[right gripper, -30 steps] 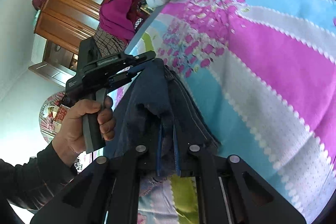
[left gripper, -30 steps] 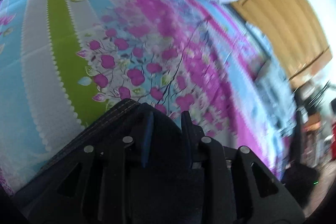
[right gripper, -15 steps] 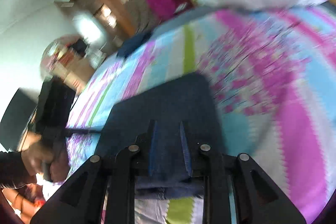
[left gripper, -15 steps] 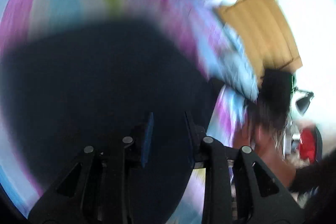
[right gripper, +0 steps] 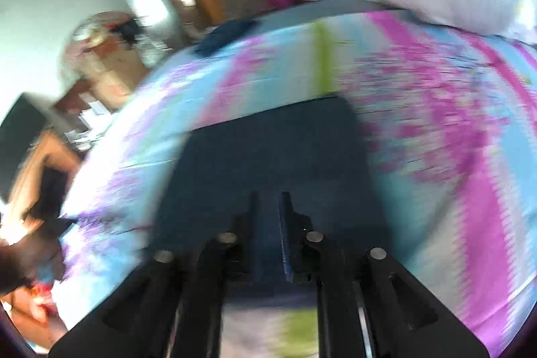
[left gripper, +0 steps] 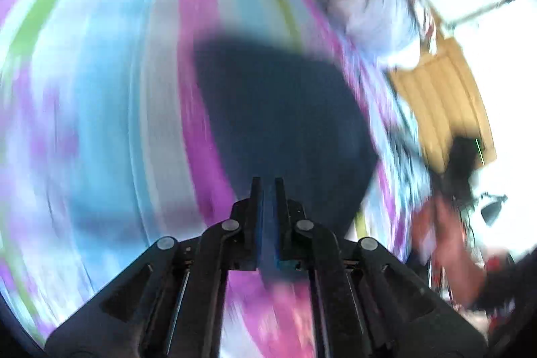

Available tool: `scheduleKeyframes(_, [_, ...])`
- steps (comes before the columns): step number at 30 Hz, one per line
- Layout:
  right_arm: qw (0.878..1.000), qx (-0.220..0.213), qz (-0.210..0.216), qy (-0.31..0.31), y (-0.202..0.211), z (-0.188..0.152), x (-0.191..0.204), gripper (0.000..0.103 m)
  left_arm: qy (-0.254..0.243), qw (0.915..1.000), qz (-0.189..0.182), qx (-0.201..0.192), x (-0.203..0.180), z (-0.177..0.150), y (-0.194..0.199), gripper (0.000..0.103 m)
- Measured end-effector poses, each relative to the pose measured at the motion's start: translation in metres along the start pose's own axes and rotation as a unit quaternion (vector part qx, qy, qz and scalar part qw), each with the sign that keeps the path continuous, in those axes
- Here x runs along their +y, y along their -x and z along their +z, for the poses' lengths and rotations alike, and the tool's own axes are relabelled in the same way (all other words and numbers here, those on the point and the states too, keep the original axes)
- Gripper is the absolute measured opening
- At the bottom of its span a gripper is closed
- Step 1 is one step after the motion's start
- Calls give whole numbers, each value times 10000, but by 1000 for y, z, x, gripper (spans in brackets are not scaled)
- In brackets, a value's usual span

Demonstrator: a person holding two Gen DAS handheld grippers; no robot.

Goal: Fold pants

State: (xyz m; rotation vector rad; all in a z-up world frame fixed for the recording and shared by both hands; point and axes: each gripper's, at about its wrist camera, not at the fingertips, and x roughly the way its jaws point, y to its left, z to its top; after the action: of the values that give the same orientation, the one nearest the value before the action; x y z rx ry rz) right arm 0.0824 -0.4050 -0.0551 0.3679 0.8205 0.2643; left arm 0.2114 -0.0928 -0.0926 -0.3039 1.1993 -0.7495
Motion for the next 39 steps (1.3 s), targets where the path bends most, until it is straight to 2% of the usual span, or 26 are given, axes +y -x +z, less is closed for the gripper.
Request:
scheduleKeyframes(1, [9999,47,90,128,-3,-8,21,38,-76,9998,-168,-6,2,20,-13,6])
scheduleKeyframes(2, [9985,200,365,365,-13,-23,56,40,-165,9991,-360,124,1,32,-29,6])
scheduleKeyframes(4, [9918,501,630,993,-39,-49,115,40,-625,9962,-294,523,-7,50,-68,6])
scheduleKeyframes(6, [9837,659,859,1435,-60,-66,150,39,-810,9925,-331,856,-9,59,-106,6])
scheduleKeyframes(10, [9606,959,487,2563,-105,-87,192,39,-1031,9897,-336,936,-11,71,-129,6])
scheduleKeyframes(13, [9465,599,550,3123,-93,-76,206,41,-1207,9856,-423,1103,-20,68,-137,6])
scheduleKeyframes(15, [9385,747,652,3308,-107,-65,204,46,-1257,9836,-477,1203,-17,65,-136,5])
scheduleKeyframes(16, [9293,1391,882,3306,-137,-63,195,49,-1269,9830,-496,1232,-13,68,-136,2])
scheduleKeyframes(17, [9222,2087,1163,3041,-159,-67,182,49,-1256,9826,-555,1253,-9,70,-134,2])
scheduleKeyframes(18, [9178,2360,1419,2859,-167,-71,171,49,-1247,9823,-609,1258,-8,70,-133,2])
scheduleKeyframes(20, [9162,2637,1931,2320,-151,-54,155,50,-1304,9814,-647,1248,-5,71,-133,2])
scheduleKeyframes(22, [9189,2676,2105,1993,-135,-44,146,50,-1278,9829,-620,1168,-8,69,-133,2])
scheduleKeyframes(23, [9111,2865,2255,1922,-133,-44,142,46,-1231,9850,-568,1065,-8,70,-133,2])
scheduleKeyframes(24, [8941,3224,2471,1890,-135,-50,143,46,-1122,9866,-597,1018,-6,73,-135,2])
scheduleKeyframes(25, [8789,3356,2553,2229,-130,-59,154,46,-1077,9876,-591,980,-6,73,-136,2])
scheduleKeyframes(26, [8713,3353,2688,2368,-125,-61,160,45,-1140,9874,-540,956,-9,72,-135,2])
scheduleKeyframes(27, [8765,3130,2732,2431,-119,-56,167,45,-1167,9873,-525,945,-10,72,-136,2])
scheduleKeyframes(29, [9062,2303,2614,2396,-111,-36,168,45,-1121,9877,-595,910,-8,72,-134,2])
scheduleKeyframes(30, [9155,2040,2529,2373,-112,-32,167,45,-1102,9880,-620,886,-6,71,-134,2])
scheduleKeyframes(31, [9233,2006,2281,2349,-125,-38,164,47,-1100,9881,-626,877,-6,71,-133,2])
scheduleKeyframes(33, [9208,2374,1923,2424,-145,-67,158,47,-1079,9879,-655,897,-6,72,-133,2])
scheduleKeyframes(34, [9270,2017,1820,2586,-131,-78,159,49,-1048,9884,-669,870,-4,72,-130,2])
scheduleKeyframes(35, [9301,1983,1718,2569,-120,-82,161,52,-976,9896,-680,807,-2,72,-126,2])
scheduleKeyframes(36, [9316,2028,1739,2466,-109,-84,161,53,-867,9916,-638,721,3,74,-122,2])
scheduleKeyframes(37, [9264,2279,1846,2361,-100,-89,160,54,-712,9933,-653,641,9,75,-117,2])
scheduleKeyframes(39, [9296,2248,1650,2411,-81,-89,152,54,-415,9967,-577,385,15,74,-101,1])
